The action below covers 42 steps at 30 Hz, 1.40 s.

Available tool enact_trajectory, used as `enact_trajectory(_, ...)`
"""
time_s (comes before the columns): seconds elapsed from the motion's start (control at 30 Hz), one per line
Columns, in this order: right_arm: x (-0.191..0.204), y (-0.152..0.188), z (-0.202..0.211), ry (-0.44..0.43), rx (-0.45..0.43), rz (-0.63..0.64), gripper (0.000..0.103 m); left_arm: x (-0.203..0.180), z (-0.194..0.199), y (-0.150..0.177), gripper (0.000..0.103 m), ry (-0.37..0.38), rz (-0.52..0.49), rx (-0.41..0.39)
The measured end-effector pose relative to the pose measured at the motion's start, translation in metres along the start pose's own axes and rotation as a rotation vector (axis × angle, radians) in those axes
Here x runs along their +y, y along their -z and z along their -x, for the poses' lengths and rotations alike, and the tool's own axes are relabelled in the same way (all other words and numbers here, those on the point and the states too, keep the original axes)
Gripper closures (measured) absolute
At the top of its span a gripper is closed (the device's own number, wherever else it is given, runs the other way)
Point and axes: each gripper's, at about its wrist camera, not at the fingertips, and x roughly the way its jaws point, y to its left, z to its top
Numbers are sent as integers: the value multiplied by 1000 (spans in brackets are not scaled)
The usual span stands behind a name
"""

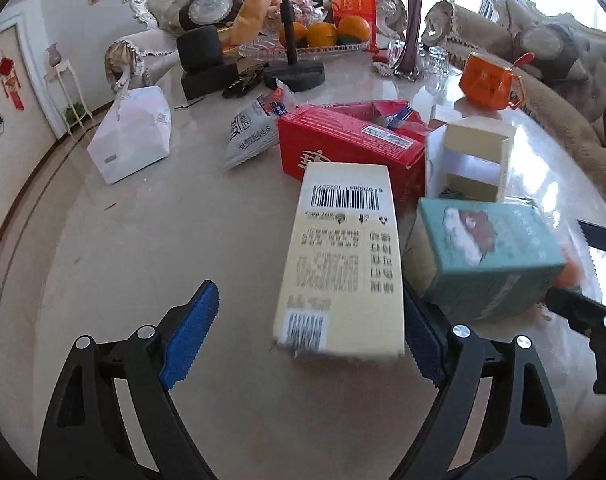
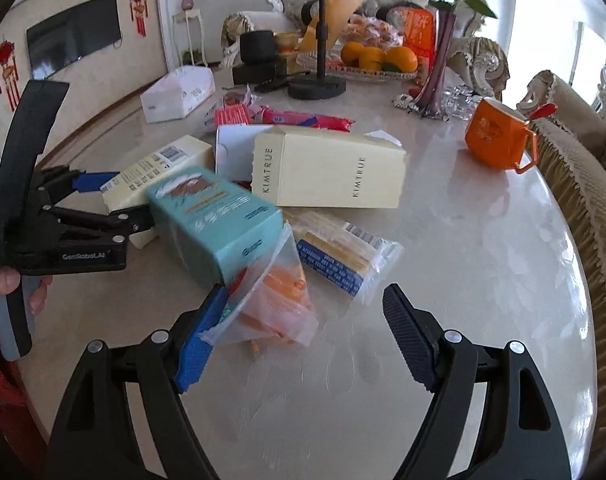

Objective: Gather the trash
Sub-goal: 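Grasp the cream barcode box with left tool while right tool grasps clear orange bag, then carry both items over the wastebasket and open both tools to drop them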

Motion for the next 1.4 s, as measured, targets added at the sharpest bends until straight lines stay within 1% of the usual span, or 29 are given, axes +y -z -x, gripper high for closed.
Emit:
enact_trajectory(0.07,-1,-3,-3,-15,9,-3,29,0,-6,-5,18,-4,-2,14)
enact_trajectory(0.1,-1,-3,-5,-24,14,-4,33,1,-9,-7,18,-8,-7,18)
enact_trajectory(0.13,-2,-4,-6,-52,20,-7,37,0,-11,-8,18,-10,-12,19)
enact_trajectory(0.17,-3,-4,-7,-86,27,-13,48,1,-12,-8,18,-9,-16,16)
enact_trajectory(0.2,-3,-3,-7,-102,31,-20,53,1,-12,-8,18,-2,-18,6)
enact_trajectory(0.23,-2,-2,-6,-95,29,-16,54,3,-12,-7,19,8,-14,1)
enact_trajectory(0.27,-2,0,-5,-81,29,-7,59,5,-10,-7,23,27,-4,-6)
enact_trajectory(0.3,-1,1,-4,-82,26,-4,60,7,-9,-6,42,44,6,-11)
enact_trajectory(0.33,-3,3,-2,-103,20,-20,60,9,-8,-5,57,61,21,-9)
enact_trajectory(0.4,-8,8,5,-135,0,-54,61,13,-7,-3,57,75,41,-8)
enact_trajectory(0.5,-13,16,16,-159,-22,-86,62,13,-1,3,57,72,33,-16)
enact_trajectory(0.6,-15,26,27,-156,-41,-101,62,13,10,12,57,69,30,-33)
enact_trajectory(0.67,-18,33,33,-166,-52,-129,62,14,22,20,57,79,34,-48)
enact_trajectory(0.73,-24,43,42,-194,-61,-172,62,16,34,28,57,83,38,-63)
enact_trajectory(0.8,-26,53,54,-200,-83,-200,62,18,52,40,57,97,51,-81)
enact_trajectory(0.9,-22,71,78,-218,-114,-217,62,18,85,66,57,128,60,-116)
enact_trajectory(1.0,-10,93,105,-233,-140,-213,62,10,124,101,57,143,38,-143)
enact_trajectory(1.03,-5,104,117,-244,-153,-215,62,8,131,110,57,148,34,-147)
enact_trajectory(1.13,9,128,142,-274,-172,-222,62,-6,162,150,57,177,16,-149)
enact_trajectory(1.17,14,136,150,-281,-176,-221,62,-14,174,169,57,192,8,-143)
enact_trajectory(1.2,19,144,157,-290,-178,-221,62,-17,180,180,57,198,6,-139)
enact_trajectory(1.3,37,171,172,-315,-163,-223,62,-36,197,225,57,239,3,-102)
enact_trajectory(1.4,56,201,175,-310,-118,-214,62,-60,203,270,57,223,-33,-59)
